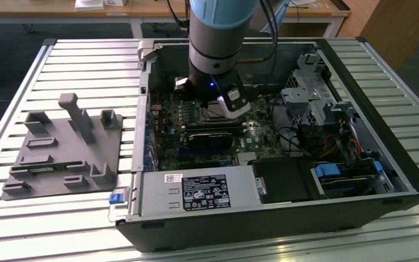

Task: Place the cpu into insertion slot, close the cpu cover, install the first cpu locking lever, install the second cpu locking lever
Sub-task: 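Install the second cpu locking lever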

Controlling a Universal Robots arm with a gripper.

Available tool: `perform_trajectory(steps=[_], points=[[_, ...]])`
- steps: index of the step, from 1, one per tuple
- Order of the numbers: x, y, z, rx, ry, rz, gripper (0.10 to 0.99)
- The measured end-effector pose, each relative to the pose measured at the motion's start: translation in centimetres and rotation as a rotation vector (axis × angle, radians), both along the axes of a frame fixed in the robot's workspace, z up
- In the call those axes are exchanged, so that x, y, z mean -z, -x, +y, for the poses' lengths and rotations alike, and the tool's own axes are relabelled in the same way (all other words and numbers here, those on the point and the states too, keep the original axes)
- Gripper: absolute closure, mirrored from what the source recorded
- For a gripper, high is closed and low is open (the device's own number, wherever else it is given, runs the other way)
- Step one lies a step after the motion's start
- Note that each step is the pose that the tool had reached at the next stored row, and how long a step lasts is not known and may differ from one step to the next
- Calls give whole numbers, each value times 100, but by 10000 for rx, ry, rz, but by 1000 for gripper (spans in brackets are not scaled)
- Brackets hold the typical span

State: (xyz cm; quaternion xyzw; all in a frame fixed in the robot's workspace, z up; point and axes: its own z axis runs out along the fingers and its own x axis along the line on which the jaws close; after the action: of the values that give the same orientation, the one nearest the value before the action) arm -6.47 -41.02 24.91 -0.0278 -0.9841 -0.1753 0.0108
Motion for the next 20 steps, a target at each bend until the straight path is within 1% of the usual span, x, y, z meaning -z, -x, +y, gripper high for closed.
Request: perform_trajectory(steps=[2, 7, 10, 17, 20], points=[[3, -51, 0, -1, -2, 24, 980], [14, -209, 0, -1, -31, 127, 980], [32, -224, -13, 3, -26, 149, 980], [75, -251, -95, 54, -30, 211, 980], [109, -252, -133, 76, -30, 216, 980]])
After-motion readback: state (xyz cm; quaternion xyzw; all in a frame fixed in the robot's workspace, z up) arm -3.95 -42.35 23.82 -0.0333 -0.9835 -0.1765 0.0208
